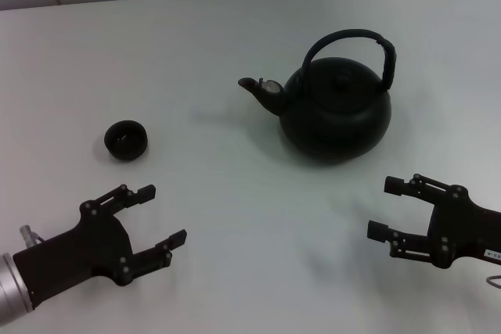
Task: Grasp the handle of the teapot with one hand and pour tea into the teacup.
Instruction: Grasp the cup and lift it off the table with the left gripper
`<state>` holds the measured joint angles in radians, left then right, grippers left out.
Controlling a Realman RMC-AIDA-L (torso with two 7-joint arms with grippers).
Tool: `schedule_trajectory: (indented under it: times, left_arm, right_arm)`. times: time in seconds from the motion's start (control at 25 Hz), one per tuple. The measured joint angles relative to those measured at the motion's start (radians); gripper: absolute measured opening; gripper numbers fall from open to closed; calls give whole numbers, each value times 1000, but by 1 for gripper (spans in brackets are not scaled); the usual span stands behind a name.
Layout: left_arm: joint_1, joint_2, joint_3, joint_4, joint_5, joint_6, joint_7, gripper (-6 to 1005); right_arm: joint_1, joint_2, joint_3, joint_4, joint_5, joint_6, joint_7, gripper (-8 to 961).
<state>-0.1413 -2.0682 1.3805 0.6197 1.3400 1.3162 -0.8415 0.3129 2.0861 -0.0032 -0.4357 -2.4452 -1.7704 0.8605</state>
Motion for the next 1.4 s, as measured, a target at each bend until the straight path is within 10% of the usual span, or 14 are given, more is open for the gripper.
schedule_trajectory:
  times: [1.4]
  left_arm:
    - [-215,1,-99,-101,-56,-319,32,794]
  right_arm:
    - [5,-2,-9,0,0,-3,0,834]
